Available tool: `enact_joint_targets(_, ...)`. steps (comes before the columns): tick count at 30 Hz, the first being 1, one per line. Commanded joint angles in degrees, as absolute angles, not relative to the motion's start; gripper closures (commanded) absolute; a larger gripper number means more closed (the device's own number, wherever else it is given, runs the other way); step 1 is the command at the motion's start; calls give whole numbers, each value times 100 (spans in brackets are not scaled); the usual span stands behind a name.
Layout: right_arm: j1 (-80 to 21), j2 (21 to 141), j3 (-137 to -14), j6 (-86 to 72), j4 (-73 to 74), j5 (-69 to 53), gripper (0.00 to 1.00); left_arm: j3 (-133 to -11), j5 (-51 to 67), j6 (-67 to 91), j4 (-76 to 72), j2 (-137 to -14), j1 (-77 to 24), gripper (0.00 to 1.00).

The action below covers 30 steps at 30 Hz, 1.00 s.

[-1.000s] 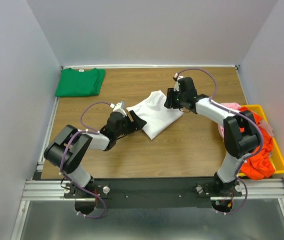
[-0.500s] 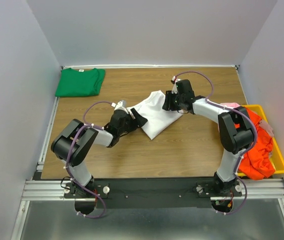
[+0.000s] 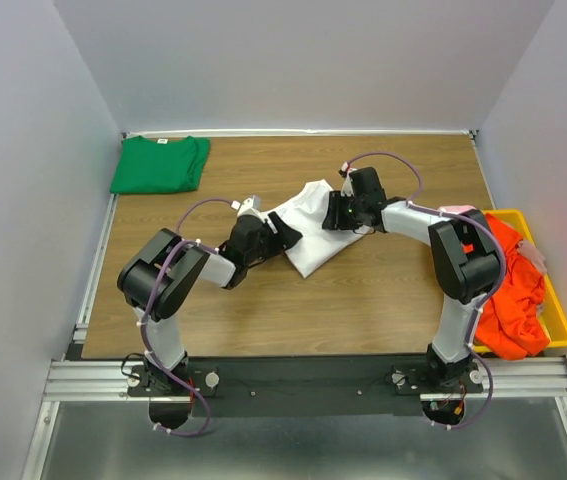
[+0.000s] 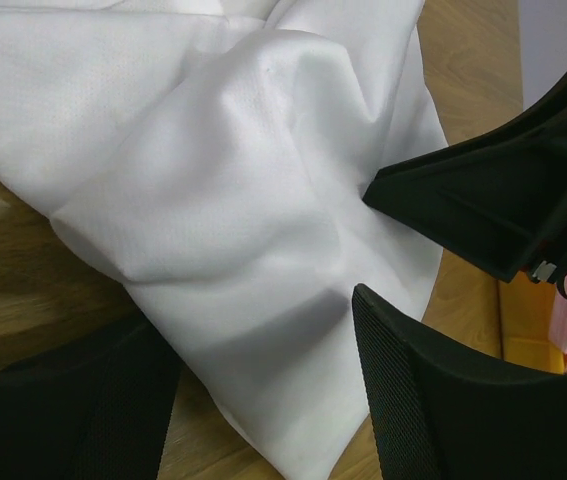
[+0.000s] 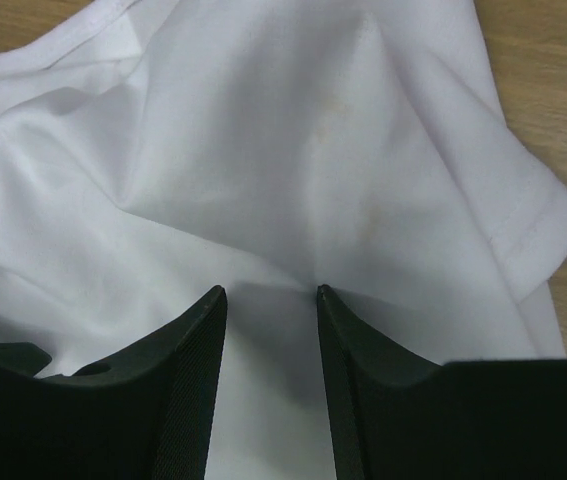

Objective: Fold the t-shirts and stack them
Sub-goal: Neatly place the folded tshirt to the corner

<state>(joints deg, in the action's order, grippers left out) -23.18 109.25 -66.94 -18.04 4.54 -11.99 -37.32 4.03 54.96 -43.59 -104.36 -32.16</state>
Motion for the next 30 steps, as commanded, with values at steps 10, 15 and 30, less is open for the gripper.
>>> enact_joint_targets(10, -2347, 11074, -6065, -2092, 106, -1749, 53, -4060, 220, 5423, -3674, -11170, -3533, 33)
enact_joint_targets(15, -2338, 10890, -5766, -2145, 53, -1793, 53, -4218, 132, 5370, -3604, -11250, -3542, 42)
enact_joint_targets(30, -2347, 9415, -5343, -2101, 298, -1354, 30, -5613, -1414, 2598, -776, -10424, -3270, 100)
